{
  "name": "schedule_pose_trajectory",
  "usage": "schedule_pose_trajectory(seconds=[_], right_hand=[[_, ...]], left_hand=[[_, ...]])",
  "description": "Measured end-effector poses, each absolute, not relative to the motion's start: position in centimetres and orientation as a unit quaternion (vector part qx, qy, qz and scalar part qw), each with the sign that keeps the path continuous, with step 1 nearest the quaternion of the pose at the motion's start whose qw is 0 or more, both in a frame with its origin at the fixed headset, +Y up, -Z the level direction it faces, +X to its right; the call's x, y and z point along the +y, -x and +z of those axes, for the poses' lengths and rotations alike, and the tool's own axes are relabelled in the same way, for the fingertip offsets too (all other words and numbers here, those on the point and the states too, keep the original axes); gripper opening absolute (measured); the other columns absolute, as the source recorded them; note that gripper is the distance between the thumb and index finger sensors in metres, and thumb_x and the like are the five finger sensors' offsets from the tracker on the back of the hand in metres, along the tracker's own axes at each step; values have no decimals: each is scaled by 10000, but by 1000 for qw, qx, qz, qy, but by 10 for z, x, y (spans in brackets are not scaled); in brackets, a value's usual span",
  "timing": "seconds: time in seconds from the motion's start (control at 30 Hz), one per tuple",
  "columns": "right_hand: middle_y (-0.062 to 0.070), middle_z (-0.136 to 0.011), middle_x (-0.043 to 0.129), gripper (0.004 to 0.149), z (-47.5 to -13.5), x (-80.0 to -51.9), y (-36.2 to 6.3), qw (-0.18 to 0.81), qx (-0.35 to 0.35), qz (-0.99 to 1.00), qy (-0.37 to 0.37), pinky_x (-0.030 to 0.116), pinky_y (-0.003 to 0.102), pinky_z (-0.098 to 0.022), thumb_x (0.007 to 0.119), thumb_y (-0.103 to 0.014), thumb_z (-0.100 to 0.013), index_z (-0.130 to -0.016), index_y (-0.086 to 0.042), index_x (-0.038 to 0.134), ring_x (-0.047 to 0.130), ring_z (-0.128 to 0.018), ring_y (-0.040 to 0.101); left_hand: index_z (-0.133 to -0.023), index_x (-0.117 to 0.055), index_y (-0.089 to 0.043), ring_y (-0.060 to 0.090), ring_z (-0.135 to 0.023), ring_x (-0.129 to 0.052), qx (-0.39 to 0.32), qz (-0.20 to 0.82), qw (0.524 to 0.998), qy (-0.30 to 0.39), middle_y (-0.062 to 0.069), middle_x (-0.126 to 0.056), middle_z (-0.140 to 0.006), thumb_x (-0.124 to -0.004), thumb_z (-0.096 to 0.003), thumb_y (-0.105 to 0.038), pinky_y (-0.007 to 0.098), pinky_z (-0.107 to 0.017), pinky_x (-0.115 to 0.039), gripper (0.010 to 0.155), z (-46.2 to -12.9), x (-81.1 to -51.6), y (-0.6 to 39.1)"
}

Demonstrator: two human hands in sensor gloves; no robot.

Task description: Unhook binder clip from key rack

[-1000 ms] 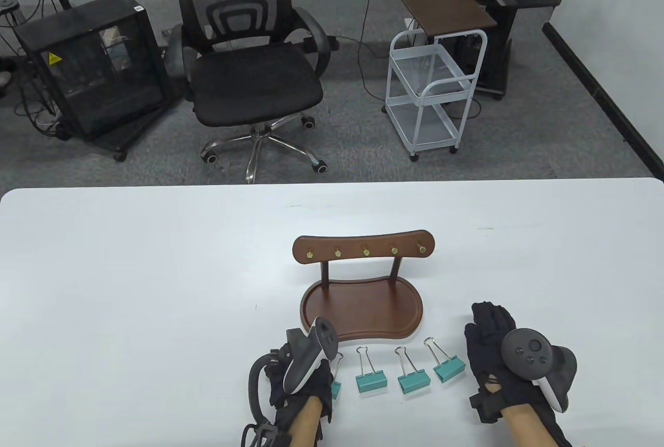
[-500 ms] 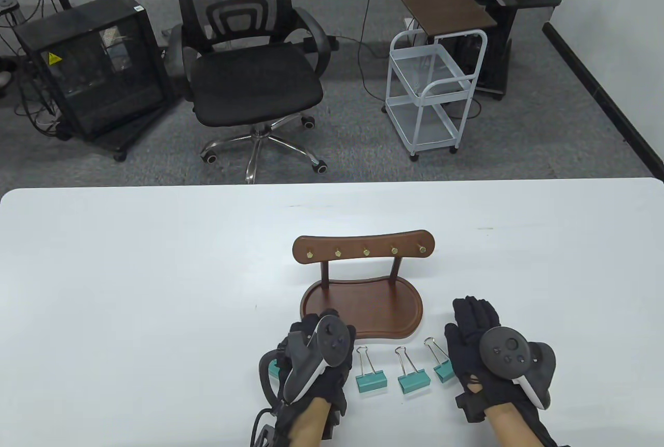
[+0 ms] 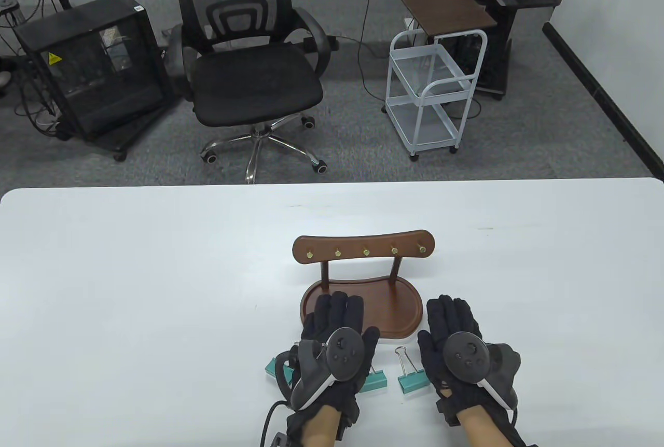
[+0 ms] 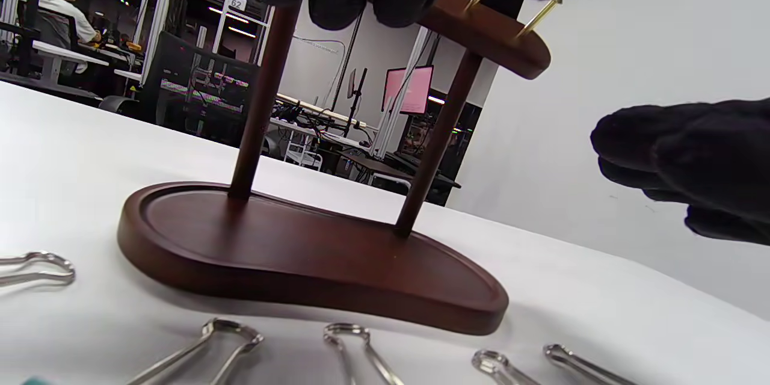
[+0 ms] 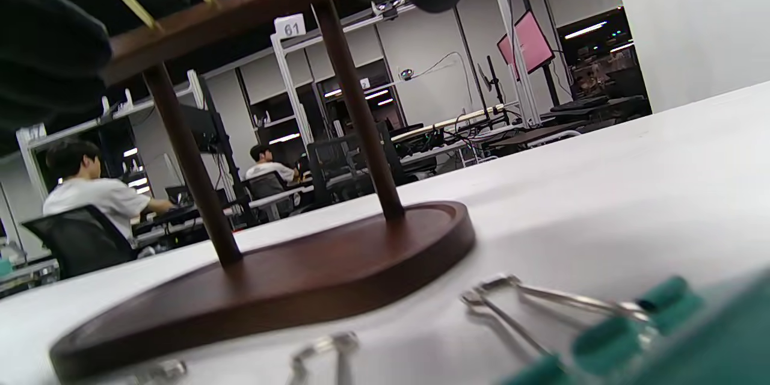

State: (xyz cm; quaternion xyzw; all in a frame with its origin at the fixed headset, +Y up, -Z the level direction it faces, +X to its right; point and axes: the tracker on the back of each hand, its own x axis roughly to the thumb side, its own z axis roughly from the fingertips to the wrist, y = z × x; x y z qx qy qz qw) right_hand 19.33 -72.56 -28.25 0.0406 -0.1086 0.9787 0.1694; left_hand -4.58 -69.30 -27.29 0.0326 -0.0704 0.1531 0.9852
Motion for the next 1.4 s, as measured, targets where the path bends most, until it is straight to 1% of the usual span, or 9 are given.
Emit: schedule_pose_trajectory(seconds=[0.07, 0.2, 0.43, 0.53, 0.63, 1.03, 1.4], right_hand=[[89, -1052, 492, 612, -282, -727, -196, 171, -106, 979, -37, 506, 518, -683, 632, -488, -413, -947, -212, 515, 435, -952, 385], [98, -1044, 505, 601, -283, -729, -200, 215, -116, 969, -36, 512, 514, -679, 618, -466, -415, -943, -199, 516, 448, -947, 381], [105, -1040, 507, 599, -283, -731, -202, 220, -115, 968, -33, 516, 509, -678, 606, -456, -415, -943, -191, 507, 456, -945, 378], [106, -1038, 515, 598, -283, -732, -202, 223, -117, 967, -33, 518, 509, -677, 610, -456, -415, -942, -190, 515, 457, -944, 378], [108, -1037, 520, 598, -283, -731, -203, 224, -113, 967, -31, 520, 509, -676, 613, -457, -415, -941, -189, 520, 460, -943, 378], [116, -1034, 530, 600, -283, -731, -208, 247, -114, 962, -23, 525, 507, -674, 620, -461, -414, -940, -187, 528, 469, -940, 382], [121, -1033, 531, 601, -283, -730, -208, 251, -112, 961, -23, 526, 508, -674, 620, -462, -416, -941, -185, 528, 470, -939, 387]], left_hand=[[-1141, -517, -289, 314, -1141, -398, -69, 149, 986, -25, 34, -475, -1220, -547, -538, -574, 548, -774, -443, 667, -274, -697, 48], [-1143, -484, -275, 298, -1135, -363, -62, 155, 986, -18, 27, -449, -1214, -530, -545, -537, 534, -773, -420, 654, -275, -699, 53], [-1144, -477, -258, 304, -1129, -358, -55, 167, 984, -10, 41, -439, -1211, -533, -552, -501, 533, -771, -413, 642, -277, -704, 59], [-1144, -479, -259, 303, -1129, -355, -57, 170, 984, 0, 36, -439, -1212, -536, -553, -502, 532, -771, -410, 641, -277, -706, 58], [-1142, -484, -264, 299, -1129, -361, -55, 168, 984, -7, 35, -444, -1211, -540, -551, -507, 531, -771, -414, 641, -277, -705, 58], [-1141, -489, -267, 298, -1129, -359, -50, 162, 985, 5, 32, -447, -1210, -550, -551, -519, 531, -769, -416, 645, -278, -709, 57], [-1141, -490, -268, 298, -1128, -357, -49, 163, 985, 2, 33, -447, -1210, -556, -551, -520, 532, -769, -417, 644, -276, -708, 58]])
